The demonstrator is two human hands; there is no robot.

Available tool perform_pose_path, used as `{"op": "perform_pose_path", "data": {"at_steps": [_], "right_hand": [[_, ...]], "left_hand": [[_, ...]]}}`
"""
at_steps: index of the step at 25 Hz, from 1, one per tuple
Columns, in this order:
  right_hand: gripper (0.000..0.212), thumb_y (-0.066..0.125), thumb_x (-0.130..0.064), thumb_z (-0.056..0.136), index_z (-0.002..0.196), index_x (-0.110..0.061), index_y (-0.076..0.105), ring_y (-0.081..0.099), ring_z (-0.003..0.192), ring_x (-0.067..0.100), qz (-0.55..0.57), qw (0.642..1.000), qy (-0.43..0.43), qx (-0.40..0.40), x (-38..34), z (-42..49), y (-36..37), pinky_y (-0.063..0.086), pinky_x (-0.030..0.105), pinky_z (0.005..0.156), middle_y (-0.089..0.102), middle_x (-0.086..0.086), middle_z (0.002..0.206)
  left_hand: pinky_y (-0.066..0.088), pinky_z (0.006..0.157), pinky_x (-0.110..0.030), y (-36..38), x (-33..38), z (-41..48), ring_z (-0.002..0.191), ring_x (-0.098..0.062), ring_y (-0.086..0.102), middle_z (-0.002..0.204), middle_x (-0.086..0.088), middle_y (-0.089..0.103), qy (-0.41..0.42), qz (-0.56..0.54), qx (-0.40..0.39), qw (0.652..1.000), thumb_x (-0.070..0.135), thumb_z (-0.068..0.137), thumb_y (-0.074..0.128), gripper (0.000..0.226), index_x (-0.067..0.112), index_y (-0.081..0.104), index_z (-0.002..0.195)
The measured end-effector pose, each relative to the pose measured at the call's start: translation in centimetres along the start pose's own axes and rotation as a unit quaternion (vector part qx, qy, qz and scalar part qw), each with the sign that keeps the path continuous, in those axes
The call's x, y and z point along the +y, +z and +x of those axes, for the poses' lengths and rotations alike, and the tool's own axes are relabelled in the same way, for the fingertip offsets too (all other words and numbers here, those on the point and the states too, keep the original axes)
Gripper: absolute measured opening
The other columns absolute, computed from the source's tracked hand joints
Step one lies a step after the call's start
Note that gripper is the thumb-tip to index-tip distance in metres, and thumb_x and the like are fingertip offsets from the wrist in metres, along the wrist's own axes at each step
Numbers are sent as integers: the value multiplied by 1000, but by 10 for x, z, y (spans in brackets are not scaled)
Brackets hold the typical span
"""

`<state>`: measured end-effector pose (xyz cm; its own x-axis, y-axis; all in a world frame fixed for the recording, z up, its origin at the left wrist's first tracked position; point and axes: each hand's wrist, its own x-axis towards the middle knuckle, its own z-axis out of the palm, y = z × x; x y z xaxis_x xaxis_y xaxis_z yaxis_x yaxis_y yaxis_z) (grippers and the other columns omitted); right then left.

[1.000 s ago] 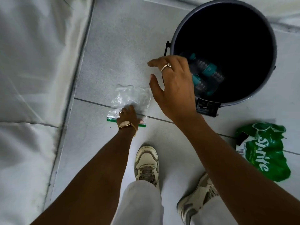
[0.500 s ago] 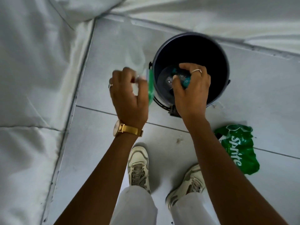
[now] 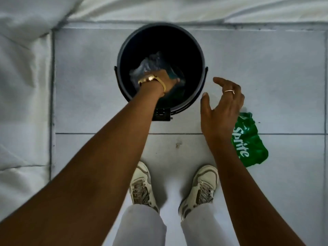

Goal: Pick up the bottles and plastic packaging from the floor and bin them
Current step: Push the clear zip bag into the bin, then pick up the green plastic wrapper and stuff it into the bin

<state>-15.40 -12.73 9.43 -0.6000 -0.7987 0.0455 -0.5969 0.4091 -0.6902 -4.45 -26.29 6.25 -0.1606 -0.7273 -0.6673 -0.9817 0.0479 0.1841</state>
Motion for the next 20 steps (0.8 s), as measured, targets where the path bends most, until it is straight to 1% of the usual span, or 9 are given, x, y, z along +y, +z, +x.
{"op": "perform_pose_path", "data": {"at_steps": [2,4,7,10,11,13,16,18,20], "right_hand": [[55,64,-22,83,134,-13,44,42,122,29,-75,996,30,-34,36,-4,-6,37,32,96,49,13,134],[72,69,-29,79,140,-11,35,36,129,34,-185,973,96,-97,74,-11,-9,36,42,104,42,15,141],[97,74,-41,77,147,-6,16,24,139,40,-295,902,222,-227,126,-25,-8,29,50,111,26,21,152],[116,74,-49,76,150,-3,-3,9,145,44,-341,824,313,-328,172,-43,1,17,57,118,8,25,158],[110,71,-47,79,149,-2,-1,13,143,45,-357,815,315,-332,185,-48,7,19,58,117,14,27,156],[75,58,-36,88,144,-1,22,30,136,42,-381,827,288,-297,201,-52,17,28,55,112,36,26,146],[30,51,-16,90,117,-4,56,45,121,36,-397,858,228,-234,210,-52,20,34,48,101,61,20,123],[16,54,-10,88,101,-5,63,50,113,34,-397,863,201,-238,207,-53,11,37,45,95,67,19,108],[16,54,-13,89,100,-5,62,51,108,34,-377,876,181,-239,201,-56,0,39,42,90,67,18,105]], "left_hand": [[42,101,-45,3,7,0,122,-43,52,136,-28,53,23,-22,7,999,49,95,43,59,3,52,130],[47,91,-47,5,11,-9,110,-44,58,122,-27,62,57,-32,74,995,40,94,47,46,2,59,117],[50,80,-47,7,9,-25,104,-42,60,113,-21,65,58,-54,145,986,40,92,50,39,7,61,110],[49,74,-44,17,7,-30,103,-39,61,113,-18,65,61,-55,164,983,40,93,50,35,9,62,108],[48,73,-43,21,7,-28,102,-39,61,113,-18,66,64,-54,164,983,39,93,51,34,10,62,107],[49,74,-44,29,7,-23,102,-40,61,112,-18,67,66,-48,155,985,37,92,53,32,10,63,107],[52,76,-44,36,9,-18,98,-40,63,106,-18,68,54,-41,123,990,36,91,54,32,10,63,107],[54,80,-46,37,10,-21,97,-40,63,107,-19,68,38,-39,98,994,36,91,54,33,11,63,109],[54,84,-48,34,12,-27,99,-40,62,108,-20,67,31,-47,78,995,36,92,53,32,10,62,109]]}}
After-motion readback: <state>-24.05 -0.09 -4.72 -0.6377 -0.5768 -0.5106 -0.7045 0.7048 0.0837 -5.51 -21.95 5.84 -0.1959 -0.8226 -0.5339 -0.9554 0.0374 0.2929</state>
